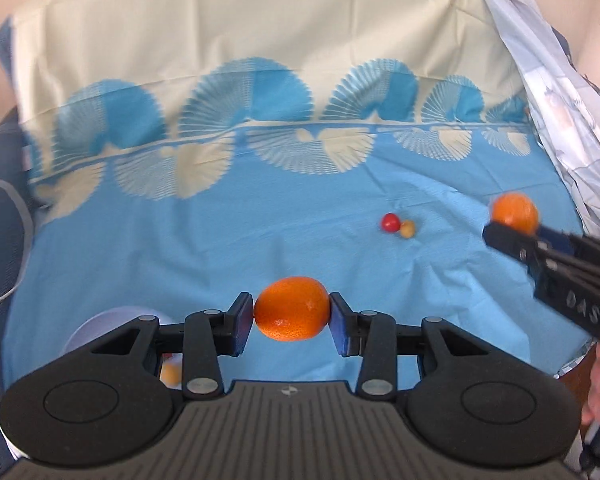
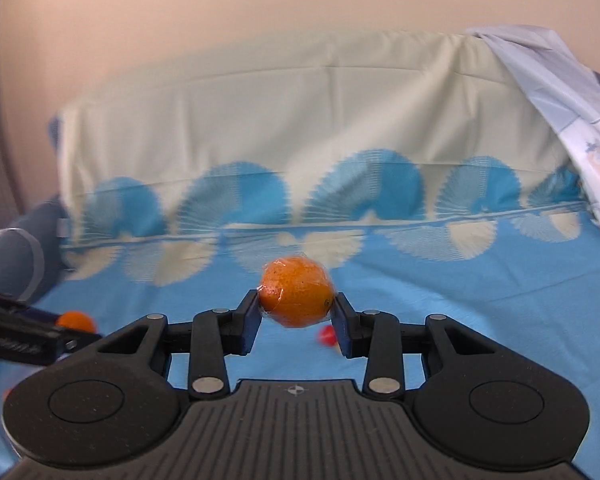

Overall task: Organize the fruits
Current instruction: 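Grasp an orange with the left tool while the right tool grasps a wrapped orange, then carry both oranges in the two tools over the plate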

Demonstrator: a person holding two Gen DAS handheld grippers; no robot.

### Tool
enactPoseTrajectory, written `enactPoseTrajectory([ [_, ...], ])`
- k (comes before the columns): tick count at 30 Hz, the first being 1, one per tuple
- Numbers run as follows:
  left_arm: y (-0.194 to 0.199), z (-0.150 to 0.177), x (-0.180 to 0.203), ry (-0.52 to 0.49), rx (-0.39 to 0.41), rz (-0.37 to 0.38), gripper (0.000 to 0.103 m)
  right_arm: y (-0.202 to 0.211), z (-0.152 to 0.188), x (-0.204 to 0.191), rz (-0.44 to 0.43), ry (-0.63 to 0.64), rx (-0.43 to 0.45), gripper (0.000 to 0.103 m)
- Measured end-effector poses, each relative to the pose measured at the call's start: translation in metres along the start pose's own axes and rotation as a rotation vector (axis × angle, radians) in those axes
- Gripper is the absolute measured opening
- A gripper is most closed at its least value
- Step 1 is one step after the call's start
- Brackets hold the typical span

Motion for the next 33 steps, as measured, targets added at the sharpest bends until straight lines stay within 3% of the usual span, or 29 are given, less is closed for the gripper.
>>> enactPoseTrajectory([
  [3,0.045,0.023,-0.031,0.024,0.016,-0.041,0.045,0.034,0.009,-0.051,-0.095,-0.028,-0.038,0.040],
  [8,0.104,0.068,-0.068,0.057,0.018,-0.096,0.045,0.089,0.026,-0.129,-0.221,0.028,-0.070,0.040],
  [16,0.167,0.135,-0.105,0.139,0.019,-0.125,0.045,0.148,0.058,-0.205,-0.336,0.054,-0.163,0.040],
  [22,0.188,0.162,-0.117,0.184,0.026,-0.137,0.045,0.172,0.063,-0.231,-0.339,0.115,-0.153,0.040],
  [33,0.203,0.161,-0.127,0.226,0.069,-0.131,0.045,0.186,0.060,-0.241,-0.342,0.173,-0.120,0.040],
])
Point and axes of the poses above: each gripper's, at about its wrist camera, not at the fingertips, and y roughly against the way its jaws point, x to its right, z to its underside, the point moved 8 cm from there along -y, roughly the way its jaws point, and after that the axes turned 2 degrees about x, right-handed, at the moved point
